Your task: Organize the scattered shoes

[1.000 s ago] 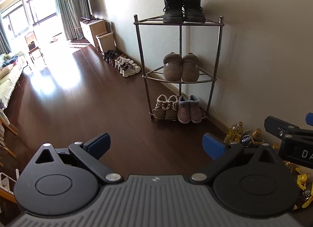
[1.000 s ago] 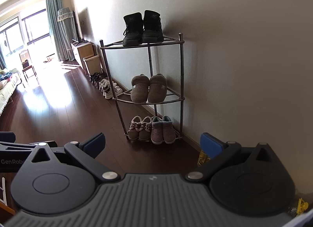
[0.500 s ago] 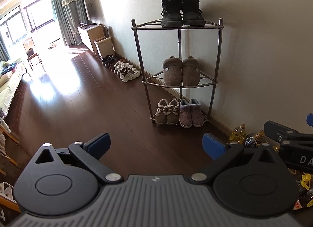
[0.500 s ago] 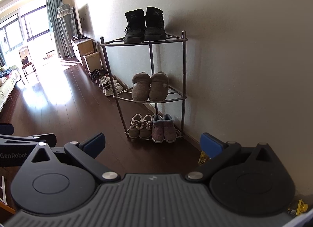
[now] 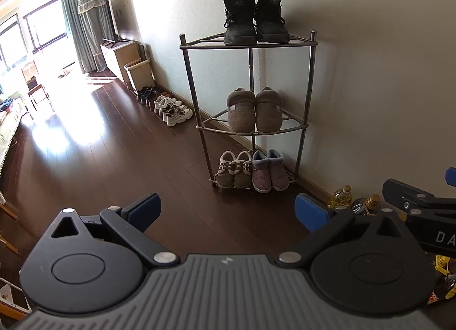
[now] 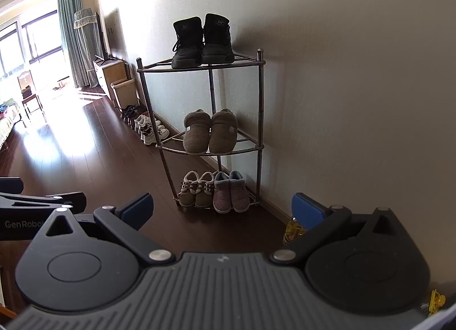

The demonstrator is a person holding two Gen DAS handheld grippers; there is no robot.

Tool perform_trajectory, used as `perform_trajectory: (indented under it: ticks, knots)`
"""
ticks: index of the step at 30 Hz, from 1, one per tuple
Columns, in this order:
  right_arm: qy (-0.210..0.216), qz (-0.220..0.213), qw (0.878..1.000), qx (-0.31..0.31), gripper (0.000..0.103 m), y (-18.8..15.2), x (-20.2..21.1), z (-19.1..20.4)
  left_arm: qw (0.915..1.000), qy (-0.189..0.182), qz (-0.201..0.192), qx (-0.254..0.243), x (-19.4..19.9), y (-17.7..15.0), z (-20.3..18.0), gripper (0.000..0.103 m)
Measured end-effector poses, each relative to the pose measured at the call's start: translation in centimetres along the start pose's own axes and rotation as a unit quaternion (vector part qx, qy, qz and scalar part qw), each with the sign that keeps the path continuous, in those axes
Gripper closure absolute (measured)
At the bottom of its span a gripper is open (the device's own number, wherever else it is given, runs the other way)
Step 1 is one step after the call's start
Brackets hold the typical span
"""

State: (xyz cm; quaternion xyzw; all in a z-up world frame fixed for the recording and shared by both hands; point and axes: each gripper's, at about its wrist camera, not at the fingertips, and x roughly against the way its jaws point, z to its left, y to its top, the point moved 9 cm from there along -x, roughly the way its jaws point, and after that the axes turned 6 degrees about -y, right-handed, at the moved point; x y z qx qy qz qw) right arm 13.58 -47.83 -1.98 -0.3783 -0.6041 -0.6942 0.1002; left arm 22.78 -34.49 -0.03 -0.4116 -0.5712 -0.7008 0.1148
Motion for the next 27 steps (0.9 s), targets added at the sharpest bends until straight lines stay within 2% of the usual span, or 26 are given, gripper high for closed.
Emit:
perform_trajectory:
  ticks: [22,27]
  knots:
    - [-0.013,0.010,1.000,-0.012,0.001,0.4,-1.3,1.7,0.9995,-0.027,0.000,-0.019,-2.5,2.3,0.5,0.001]
    - [-0.011,0.014,1.000,-0.015,0.001,0.6,-1.8,1.8,0.9995,-0.023,-0.005,-0.020,-2.6,3.0,0.6,0.001]
